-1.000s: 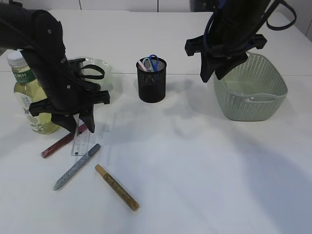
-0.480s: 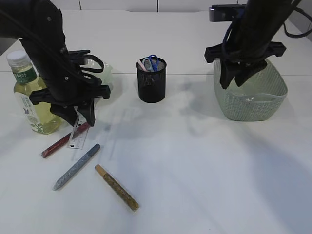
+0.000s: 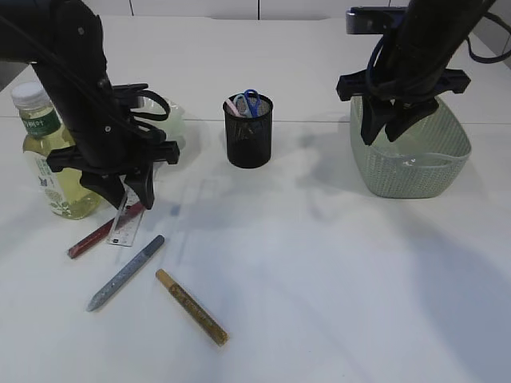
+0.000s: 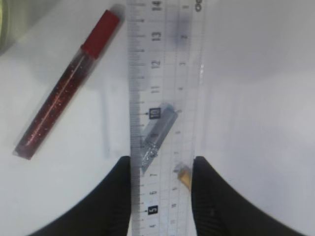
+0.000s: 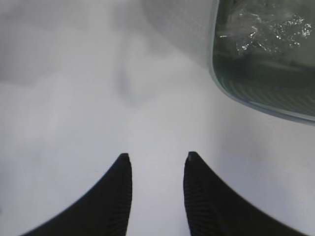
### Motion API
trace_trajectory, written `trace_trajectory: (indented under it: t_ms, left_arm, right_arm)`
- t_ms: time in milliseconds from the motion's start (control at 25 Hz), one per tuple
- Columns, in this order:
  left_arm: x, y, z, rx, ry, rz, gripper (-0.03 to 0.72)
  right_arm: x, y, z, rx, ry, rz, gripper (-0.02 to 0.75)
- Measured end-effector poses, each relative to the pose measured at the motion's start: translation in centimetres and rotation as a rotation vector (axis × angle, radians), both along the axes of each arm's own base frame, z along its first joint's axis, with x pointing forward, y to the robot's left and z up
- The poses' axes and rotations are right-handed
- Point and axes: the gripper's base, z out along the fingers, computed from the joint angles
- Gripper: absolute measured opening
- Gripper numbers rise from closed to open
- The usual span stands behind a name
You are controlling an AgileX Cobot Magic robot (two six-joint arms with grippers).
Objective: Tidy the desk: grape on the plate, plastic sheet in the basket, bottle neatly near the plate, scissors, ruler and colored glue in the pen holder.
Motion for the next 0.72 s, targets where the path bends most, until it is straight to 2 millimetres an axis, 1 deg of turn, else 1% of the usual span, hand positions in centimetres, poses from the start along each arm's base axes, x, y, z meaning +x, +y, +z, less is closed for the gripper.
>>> trace_trajectory:
  t_ms: [200, 440, 720]
  left_arm:
    - [-0.2, 0.1, -0.3, 0.014, 0.035, -0.006, 0.269]
    - [-0.3, 0.1, -1.6, 0.037, 0.098, -0.009, 0.269]
    - [-0.4, 0.1, -1.8, 0.042, 0.109, -0.011, 0.269]
  right_arm:
    - [0.0, 0.1, 0.0, 0.007, 0.002, -0.001, 0.291]
    - [0.0, 0.2, 0.0, 0.018, 0.004, 0.000, 0.291]
    - [0.0, 0.2, 0.0, 0.020, 0.005, 0.001, 0.291]
